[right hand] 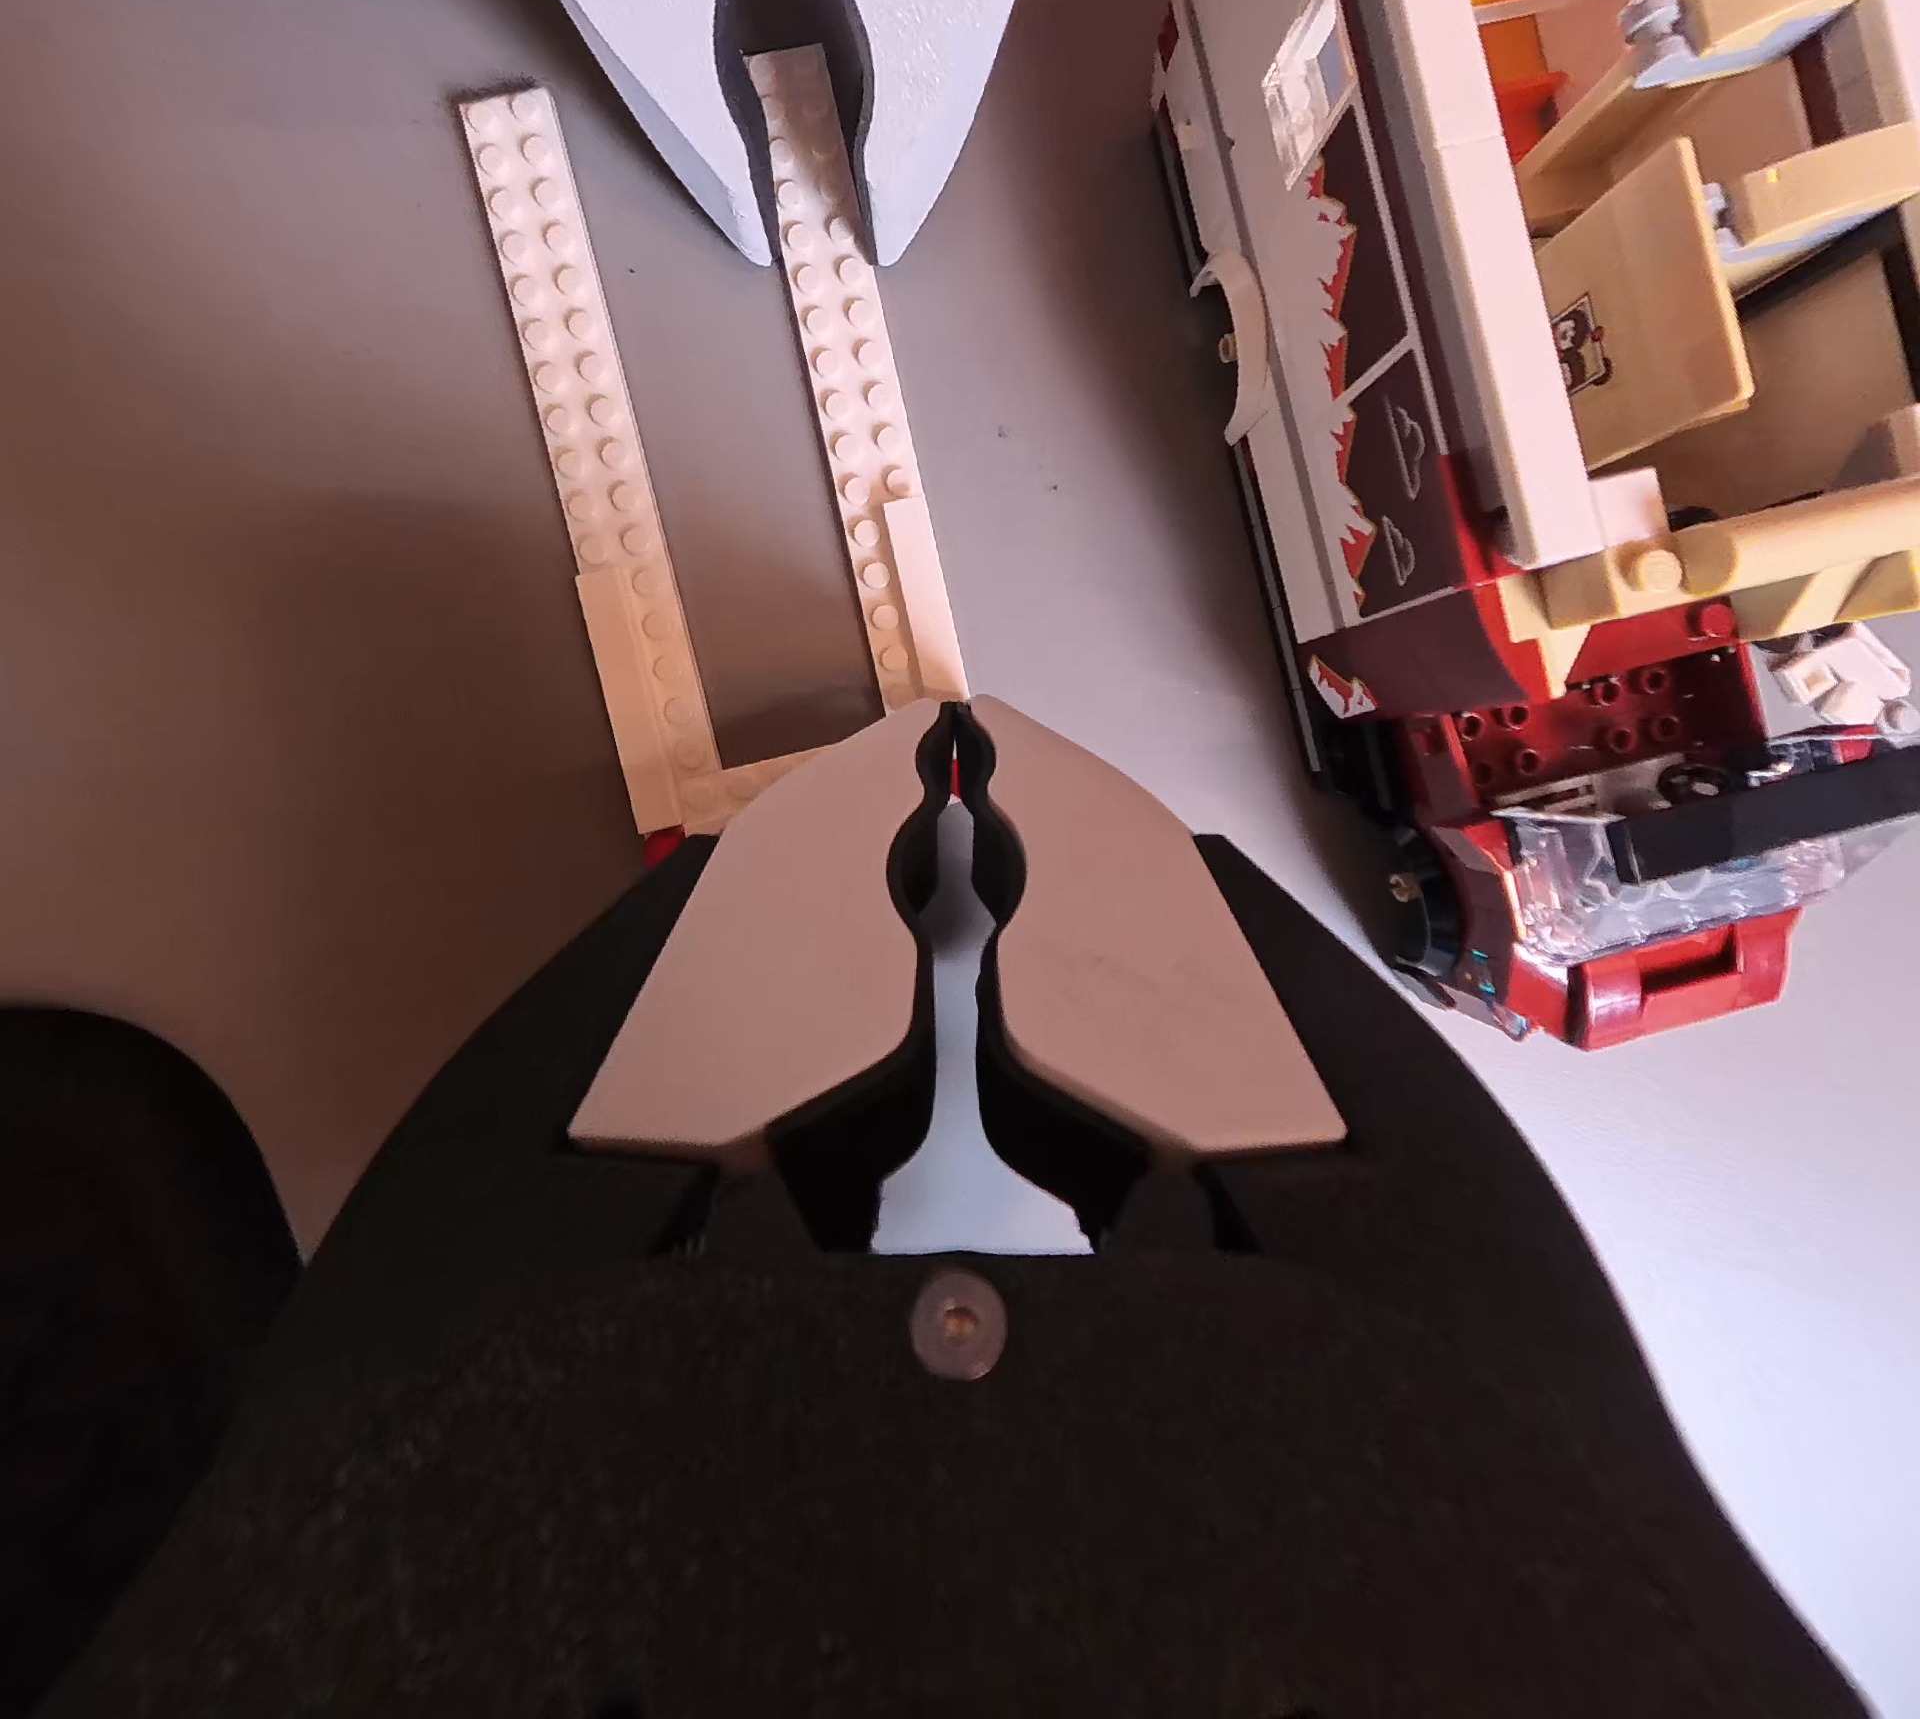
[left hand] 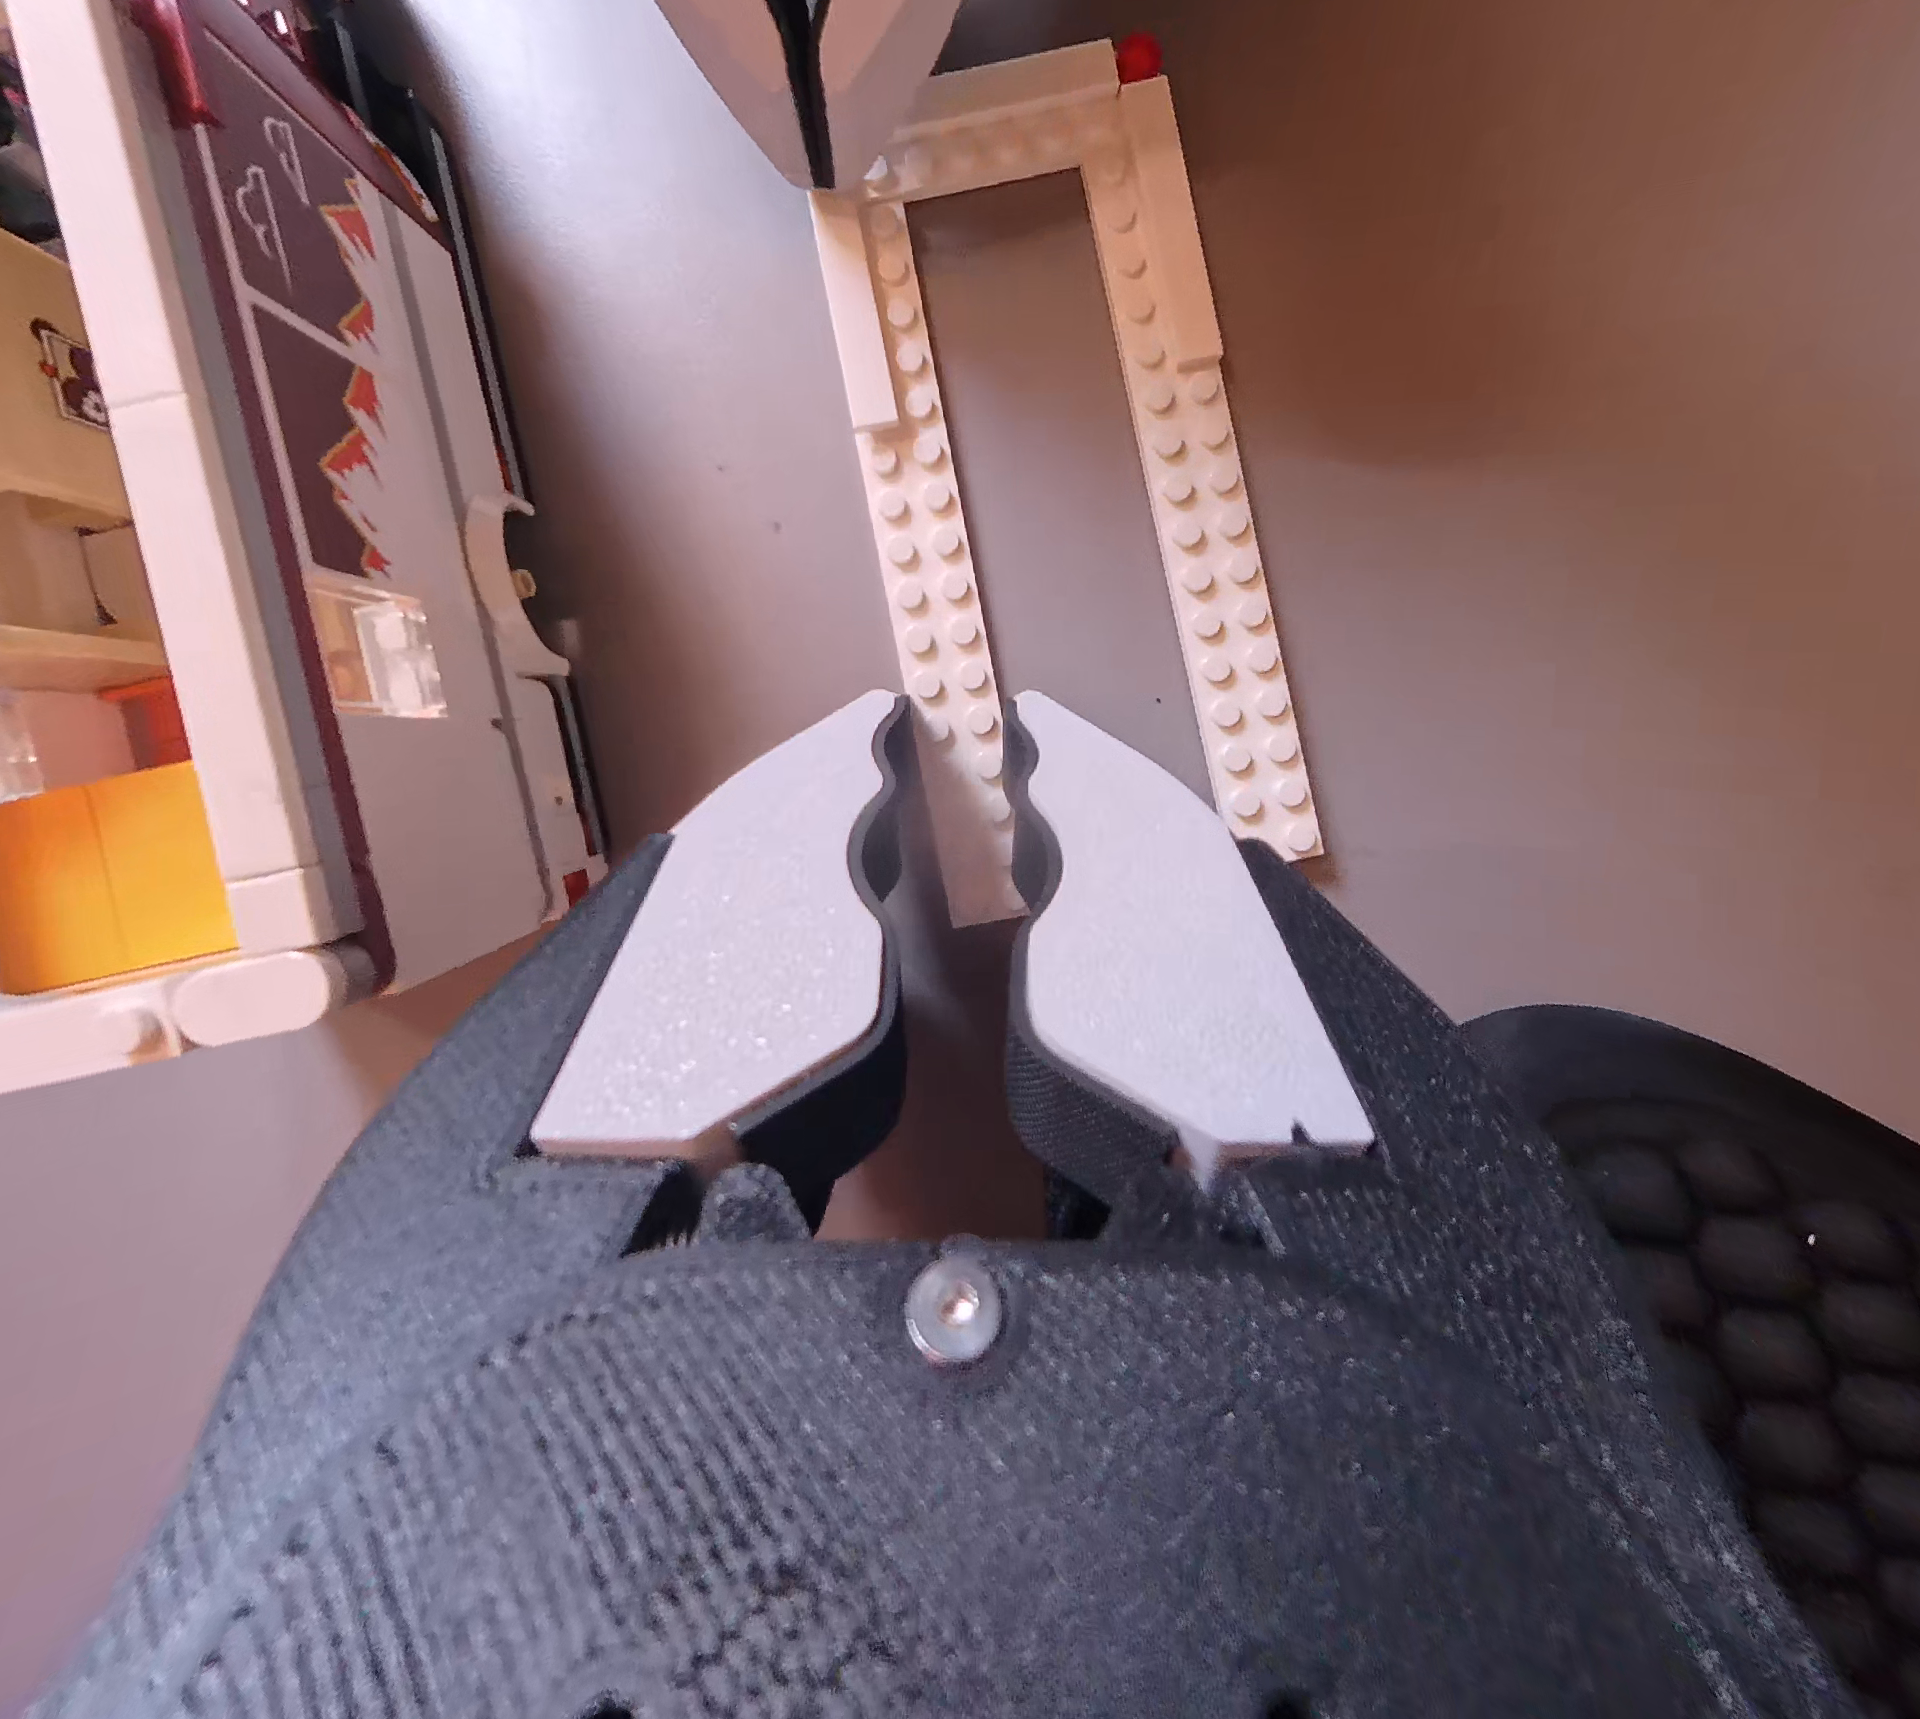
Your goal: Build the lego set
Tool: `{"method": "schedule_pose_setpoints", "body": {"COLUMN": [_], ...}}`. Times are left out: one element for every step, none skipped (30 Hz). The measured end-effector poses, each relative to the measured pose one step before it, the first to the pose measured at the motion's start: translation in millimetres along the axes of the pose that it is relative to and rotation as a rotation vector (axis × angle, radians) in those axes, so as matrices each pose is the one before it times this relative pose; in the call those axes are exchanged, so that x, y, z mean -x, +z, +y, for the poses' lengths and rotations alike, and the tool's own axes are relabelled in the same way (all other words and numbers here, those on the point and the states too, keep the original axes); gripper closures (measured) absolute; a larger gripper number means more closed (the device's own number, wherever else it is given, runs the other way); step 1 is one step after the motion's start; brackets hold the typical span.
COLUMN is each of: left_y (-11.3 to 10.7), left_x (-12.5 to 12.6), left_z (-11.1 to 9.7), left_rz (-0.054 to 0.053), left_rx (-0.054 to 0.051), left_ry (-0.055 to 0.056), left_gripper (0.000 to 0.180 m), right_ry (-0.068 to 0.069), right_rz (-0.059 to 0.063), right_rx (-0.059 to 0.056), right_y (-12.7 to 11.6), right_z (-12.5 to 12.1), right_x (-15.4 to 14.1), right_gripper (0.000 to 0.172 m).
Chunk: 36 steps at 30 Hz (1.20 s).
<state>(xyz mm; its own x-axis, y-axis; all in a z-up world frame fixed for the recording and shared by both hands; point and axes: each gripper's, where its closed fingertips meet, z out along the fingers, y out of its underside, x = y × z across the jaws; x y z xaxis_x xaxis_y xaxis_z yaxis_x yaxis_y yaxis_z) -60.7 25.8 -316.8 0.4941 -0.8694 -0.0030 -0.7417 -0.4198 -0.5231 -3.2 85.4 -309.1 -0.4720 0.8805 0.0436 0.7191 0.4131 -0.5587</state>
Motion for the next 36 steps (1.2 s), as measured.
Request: {"method": "schedule_pose_setpoints", "body": {"left_y": [-0.03, 0.1, 0.01, 0.02, 0.01, 0.08, 0.0, -0.01, 0.12, 0.0, 0.03, 0.01, 0.01, 0.07, 0.03, -0.03, 0.12, 0.0, -0.03, 0.07, 0.04, -0.07, 0.0, 0.01, 0.05, 0.01, -0.01, -0.03, 0.0, -0.04, 0.04, 0.0, -0.05, 0.11, 0.0, 0.04], "left_x": [-0.03, -0.06, 0.07, -0.03, -0.01, -0.09, 0.01, 0.0, -0.01, 0.01, 0.01, 0.0, -0.04, -0.01, 0.02, 0.02, -0.01, -0.07, 0.02, -0.02, -0.01, 0.02, -0.04, -0.07, -0.04, 0.08, -0.05, -0.02, 0.03, -0.06, 0.03, 0.0, 0.01, -0.01, 0.0, 0.02], "left_z": [0.04, 0.03, -0.02, -0.05, -0.05, 0.01, -0.03, -0.03, -0.03, -0.02, -0.07, -0.04, -0.03, 0.05, -0.08, -0.01, -0.07, -0.05, 0.01, 0.06, -0.06, -0.06, 0.01, -0.01, -0.09, -0.04, 0.0, 0.03, -0.03, 0.04, -0.08, 0.0, 0.05, -0.2, -0.02, -0.06], "left_rz": [0.0035, 0.0033, 0.0011, 0.0005, 0.0012, 0.0014, 0.0021, 0.0012, 0.0002, 0.0001, 0.0004, 0.0014, 0.0016, 0.001, 0.0009, 0.0014, 0.0026, 0.0031, 0.0024, 0.0014, 0.0008, 0.0, -0.0002, 0.0003, 0.0004, -0.0001, -0.0003, -0.0012, -0.0012, -0.001, -0.0009, -0.0011, -0.0015, -0.0004, 0.0007, 0.001], "left_rx": [-0.0002, 0.0, -0.0007, -0.0013, -0.0021, -0.0029, -0.0021, -0.0025, -0.0021, -0.0016, -0.0014, -0.0011, -0.0011, -0.0014, -0.0018, -0.0026, -0.0029, -0.0023, -0.0013, -0.0005, 0.0001, 0.0002, 0.0001, -0.0004, -0.0007, -0.0009, -0.0009, -0.0012, -0.0014, -0.0012, -0.0009, -0.0003, -0.0011, -0.0016, -0.0007, -0.0001], "left_ry": [0.0022, -0.0012, 0.0023, 0.0011, -0.0001, -0.0002, -0.0031, -0.0005, 0.0002, 0.0002, 0.0015, 0.0001, -0.0001, 0.0015, 0.0006, 0.0013, 0.0007, 0.0009, 0.0014, 0.0017, 0.002, 0.0023, 0.0023, 0.0008, 0.0003, 0.0003, -0.0007, 0.0006, 0.0001, 0.0003, 0.0, -0.0008, 0.0005, -0.0009, 0.0008, 0.0009], "left_gripper": [0.163, 0.163, 0.163, 0.163, 0.163, 0.163, 0.163, 0.163, 0.163, 0.163, 0.163, 0.163, 0.163, 0.163, 0.163, 0.163, 0.163, 0.163, 0.163, 0.163, 0.163, 0.163, 0.163, 0.163, 0.163, 0.163, 0.163, 0.163, 0.163, 0.163, 0.163, 0.163, 0.163, 0.163, 0.163, 0.163], "right_ry": [-0.0026, -0.0016, 0.0016, 0.0018, 0.0008, 0.003, 0.0043, 0.007, 0.0063, -0.0007, 0.0008, 0.0004, -0.0019, -0.0027, -0.0044, -0.0043, -0.0043, -0.0082, -0.0033, 0.0026, 0.0026, 0.0029, 0.0019, 0.0024, 0.0022, -0.0041, -0.0108, -0.0049, -0.0018, 0.0031, 0.0102, 0.0088, 0.0125, 0.0135, 0.0131, 0.0117], "right_rz": [0.0009, -0.0002, -0.0014, -0.0016, -0.0007, -0.002, -0.0017, 0.0018, 0.0017, -0.0002, -0.0012, -0.0019, -0.0006, -0.0001, 0.0013, 0.0019, 0.0026, 0.0051, 0.0017, -0.003, -0.004, -0.0031, -0.0036, -0.0062, -0.005, -0.0079, 0.005, -0.0005, -0.0016, -0.0048, -0.0093, -0.0107, -0.0091, -0.0072, -0.0081, -0.007], "right_rx": [0.0034, 0.0032, 0.0022, 0.0026, 0.0032, 0.0041, 0.0025, 0.0018, 0.0033, 0.0046, 0.0052, 0.005, 0.003, 0.0017, 0.0016, 0.0011, 0.0044, 0.0092, 0.0078, 0.0045, 0.0027, 0.0023, -0.0003, -0.0039, -0.0018, -0.0031, -0.0001, -0.0018, -0.0017, -0.008, -0.0041, 0.0026, 0.0003, -0.0029, -0.0007, 0.0017], "right_y": [0.11, 0.05, 0.07, 0.02, 0.19, 0.34, 0.23, 0.27, 0.19, 0.19, 0.06, 0.09, 0.09, 0.24, 0.35, 0.57, 0.46, 0.17, 0.21, 0.25, 0.07, 0.18, 0.33, 0.72, 0.96, 1.28, 1.27, 1.09, 1.06, 1.19, 0.82, 0.06, 0.18, 0.3, 0.07, 0.21], "right_z": [0.07, 0.17, -0.03, 0.05, 0.17, 0.15, -0.09, -0.32, -0.19, -0.03, 0.0, 0.14, -0.12, -0.21, -0.42, -0.81, -0.62, -0.13, -0.18, -0.16, -0.05, -0.27, -0.56, -1.28, -1.49, -1.89, -1.48, -1.93, -1.87, -2.31, -1.58, -0.45, -0.35, -0.44, -0.27, -0.31], "right_x": [0.01, -0.05, -0.03, -0.08, -0.08, 0.02, -0.11, -0.78, -0.5, 0.02, 0.02, 0.05, 0.21, 0.45, 0.57, 0.77, 0.75, 0.19, 0.27, 0.19, 0.11, 0.14, 0.27, 0.73, 0.68, 1.58, 0.17, 0.34, 0.38, 0.5, 0.35, -0.04, -0.23, -0.21, -0.03, -0.06], "right_gripper": [0.172, 0.172, 0.172, 0.172, 0.172, 0.172, 0.172, 0.172, 0.172, 0.172, 0.172, 0.172, 0.172, 0.172, 0.172, 0.172, 0.172, 0.172, 0.172, 0.172, 0.172, 0.172, 0.172, 0.172, 0.172, 0.172, 0.172, 0.172, 0.172, 0.172, 0.172, 0.172, 0.172, 0.172, 0.172, 0.172]}}
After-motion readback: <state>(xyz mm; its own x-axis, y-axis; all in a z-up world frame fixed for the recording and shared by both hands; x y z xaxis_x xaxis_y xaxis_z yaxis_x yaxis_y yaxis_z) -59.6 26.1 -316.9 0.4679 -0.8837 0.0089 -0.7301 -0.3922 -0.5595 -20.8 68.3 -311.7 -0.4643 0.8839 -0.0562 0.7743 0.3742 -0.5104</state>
